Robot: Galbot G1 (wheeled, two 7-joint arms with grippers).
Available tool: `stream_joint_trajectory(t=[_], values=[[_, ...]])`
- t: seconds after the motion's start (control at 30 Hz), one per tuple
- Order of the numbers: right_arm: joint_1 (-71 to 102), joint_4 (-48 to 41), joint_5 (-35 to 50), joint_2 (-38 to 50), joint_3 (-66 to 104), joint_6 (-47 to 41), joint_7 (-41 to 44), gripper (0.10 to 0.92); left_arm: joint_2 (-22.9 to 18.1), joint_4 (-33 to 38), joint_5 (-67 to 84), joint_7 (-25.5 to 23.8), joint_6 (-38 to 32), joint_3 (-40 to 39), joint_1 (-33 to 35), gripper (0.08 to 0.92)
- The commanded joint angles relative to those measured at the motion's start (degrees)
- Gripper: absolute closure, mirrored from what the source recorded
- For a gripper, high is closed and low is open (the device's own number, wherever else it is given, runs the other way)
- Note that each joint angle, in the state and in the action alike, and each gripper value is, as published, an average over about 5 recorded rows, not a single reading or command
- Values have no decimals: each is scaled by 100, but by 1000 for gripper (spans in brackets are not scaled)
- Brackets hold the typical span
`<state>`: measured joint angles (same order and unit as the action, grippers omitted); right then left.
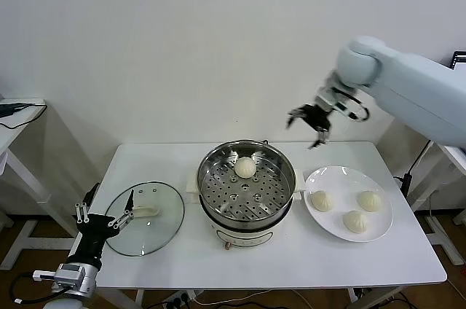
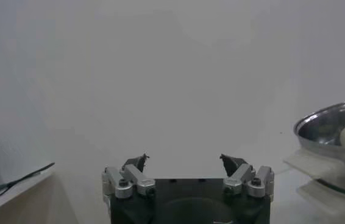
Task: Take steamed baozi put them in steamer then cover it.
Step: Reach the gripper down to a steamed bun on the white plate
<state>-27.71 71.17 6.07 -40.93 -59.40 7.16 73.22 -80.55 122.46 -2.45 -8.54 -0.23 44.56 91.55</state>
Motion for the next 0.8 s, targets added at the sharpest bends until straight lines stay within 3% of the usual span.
stream_joint_trajectory(t=[0.03, 0.27, 0.8], values=[[1702, 155, 3, 1026, 1045, -1689, 143, 203, -25, 18, -74, -10, -12, -47, 20, 177], [2743, -232, -635, 638, 1775, -1682, -146, 203, -54, 5, -119, -11, -38, -59, 38, 177], [3078, -853, -1214, -168, 2104, -1699, -665, 203, -97, -34, -145, -11, -77, -69, 46, 177]])
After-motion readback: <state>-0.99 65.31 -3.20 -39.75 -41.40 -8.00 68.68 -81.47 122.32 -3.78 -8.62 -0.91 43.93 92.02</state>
